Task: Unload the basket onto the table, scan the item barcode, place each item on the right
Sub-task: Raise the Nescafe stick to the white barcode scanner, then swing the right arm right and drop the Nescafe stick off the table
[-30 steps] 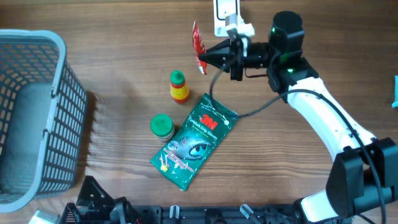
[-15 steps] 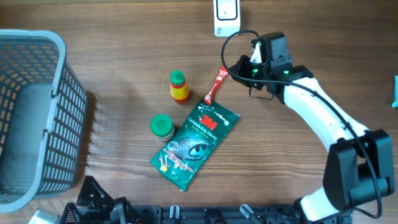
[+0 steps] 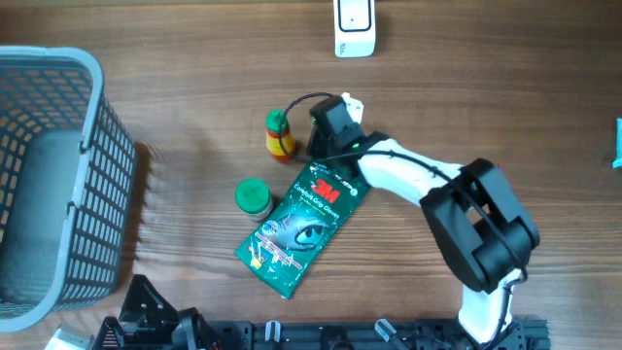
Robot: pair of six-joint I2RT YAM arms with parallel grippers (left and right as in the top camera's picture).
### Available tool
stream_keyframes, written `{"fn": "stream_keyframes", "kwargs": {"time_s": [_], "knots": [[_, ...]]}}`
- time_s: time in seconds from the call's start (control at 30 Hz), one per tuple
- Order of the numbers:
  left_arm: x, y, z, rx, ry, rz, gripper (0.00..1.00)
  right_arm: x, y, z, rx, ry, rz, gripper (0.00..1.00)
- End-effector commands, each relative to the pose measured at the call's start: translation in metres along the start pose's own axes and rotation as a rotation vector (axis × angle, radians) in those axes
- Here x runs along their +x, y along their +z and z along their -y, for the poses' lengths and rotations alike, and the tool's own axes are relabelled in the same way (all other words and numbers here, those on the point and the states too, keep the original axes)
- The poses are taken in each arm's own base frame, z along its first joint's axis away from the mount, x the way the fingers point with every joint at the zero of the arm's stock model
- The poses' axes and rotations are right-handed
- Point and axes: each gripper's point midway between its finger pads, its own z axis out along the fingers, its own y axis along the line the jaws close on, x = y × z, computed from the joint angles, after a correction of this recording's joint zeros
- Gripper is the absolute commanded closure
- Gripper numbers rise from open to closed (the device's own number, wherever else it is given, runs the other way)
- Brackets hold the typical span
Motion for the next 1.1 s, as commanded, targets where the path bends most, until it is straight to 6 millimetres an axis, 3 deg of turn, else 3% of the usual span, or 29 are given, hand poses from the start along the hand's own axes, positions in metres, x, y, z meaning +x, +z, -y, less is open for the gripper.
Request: {"fn": "stream_keyframes", "kwargs": {"time_s": [0.0, 0.07, 0.13, 0.2, 0.23, 0.3, 0.33, 0.47, 0.53, 0.67, 0.7, 0.73, 0.8, 0.93, 1.07], "knots": [[0.0, -0.001, 0.001, 0.011, -0.001, 0.004, 0.0, -0.013, 0.0, 0.013, 0.129, -0.003, 0.097, 0.49], [0.0, -0.001, 0.001, 0.011, -0.001, 0.004, 0.0, -0.01, 0.002, 0.022, 0.162, -0.005, 0.084, 0.55], [0.0, -0.001, 0.001, 0.011, -0.001, 0.004, 0.0, -0.018, 0.008, 0.035, 0.206, 0.0, 0.12, 0.55], [0.0, -0.001, 0.001, 0.011, -0.001, 0.004, 0.0, -0.011, 0.021, 0.032, 0.168, -0.036, 0.081, 0.55], [0.0, -0.001, 0.001, 0.011, -0.001, 0.004, 0.0, -0.011, 0.022, 0.033, 0.173, -0.038, 0.084, 0.62], [0.0, -0.001, 0.001, 0.011, -0.001, 0.004, 0.0, -0.012, 0.022, 0.033, 0.174, -0.037, 0.084, 0.89], [0.0, -0.001, 0.001, 0.011, -0.001, 0.004, 0.0, -0.011, 0.021, 0.036, 0.183, -0.039, 0.077, 0.95], [0.0, -0.001, 0.001, 0.011, -0.001, 0.004, 0.0, -0.016, 0.021, 0.051, 0.199, -0.095, 0.025, 0.95], [0.0, -0.001, 0.001, 0.011, -0.001, 0.004, 0.0, -0.027, 0.003, 0.045, 0.144, -0.155, -0.029, 0.95], [0.0, -0.001, 0.001, 0.011, -0.001, 0.004, 0.0, -0.076, -0.084, -0.004, -0.175, -0.308, -0.046, 0.95], [0.0, -0.001, 0.001, 0.011, -0.001, 0.004, 0.0, -0.089, -0.117, -0.009, -0.253, -0.372, -0.017, 0.95], [0.0, -0.001, 0.001, 0.011, -0.001, 0.004, 0.0, -0.095, -0.133, -0.008, -0.277, -0.404, 0.001, 0.95], [0.0, -0.001, 0.001, 0.011, -0.001, 0.004, 0.0, -0.107, -0.146, 0.0, -0.277, -0.422, 0.035, 0.96], [0.0, -0.001, 0.001, 0.011, -0.001, 0.004, 0.0, -0.122, -0.122, 0.01, -0.207, -0.48, 0.09, 0.95], [0.0, -0.001, 0.001, 0.011, -0.001, 0.004, 0.0, -0.141, -0.08, 0.005, -0.215, -0.428, 0.167, 0.96]]}}
